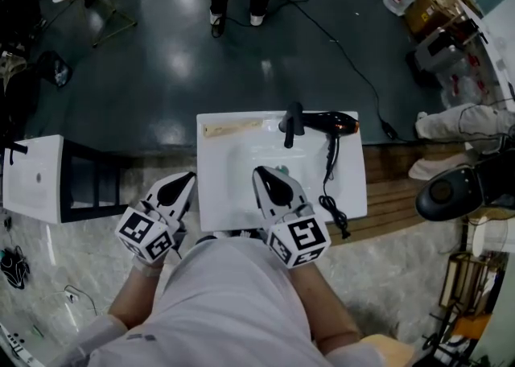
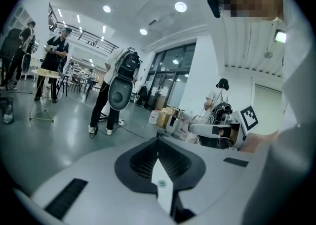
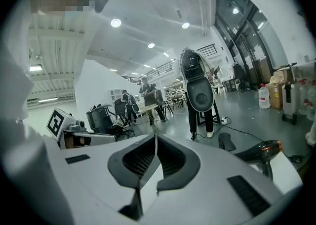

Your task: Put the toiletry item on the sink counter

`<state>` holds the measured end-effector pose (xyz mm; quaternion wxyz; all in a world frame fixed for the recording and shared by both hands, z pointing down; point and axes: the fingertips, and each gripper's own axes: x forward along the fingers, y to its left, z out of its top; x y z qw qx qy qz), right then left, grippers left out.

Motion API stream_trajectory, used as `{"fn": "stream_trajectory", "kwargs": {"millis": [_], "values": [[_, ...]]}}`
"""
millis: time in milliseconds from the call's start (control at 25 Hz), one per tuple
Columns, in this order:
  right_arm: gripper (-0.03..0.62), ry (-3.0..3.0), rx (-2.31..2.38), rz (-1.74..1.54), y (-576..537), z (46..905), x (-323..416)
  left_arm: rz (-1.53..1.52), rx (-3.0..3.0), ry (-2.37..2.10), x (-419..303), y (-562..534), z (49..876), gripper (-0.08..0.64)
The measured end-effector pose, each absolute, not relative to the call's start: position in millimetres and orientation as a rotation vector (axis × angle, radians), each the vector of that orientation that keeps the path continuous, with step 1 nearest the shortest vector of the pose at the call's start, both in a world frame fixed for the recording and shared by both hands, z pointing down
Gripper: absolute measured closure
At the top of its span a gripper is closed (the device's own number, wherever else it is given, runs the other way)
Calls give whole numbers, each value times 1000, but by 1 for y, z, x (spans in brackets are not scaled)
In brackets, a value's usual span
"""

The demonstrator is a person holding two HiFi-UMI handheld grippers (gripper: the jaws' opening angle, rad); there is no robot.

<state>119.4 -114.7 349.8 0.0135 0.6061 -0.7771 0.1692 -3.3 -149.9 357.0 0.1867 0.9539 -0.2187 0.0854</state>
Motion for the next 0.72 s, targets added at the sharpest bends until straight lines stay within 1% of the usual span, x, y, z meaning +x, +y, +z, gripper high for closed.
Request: {"fn": "stream_trajectory", "kwargs": {"millis": [720], "values": [[565,-2412,1865,468,-107,340,113,246,2703,-610,-4,-143,348,543]]}}
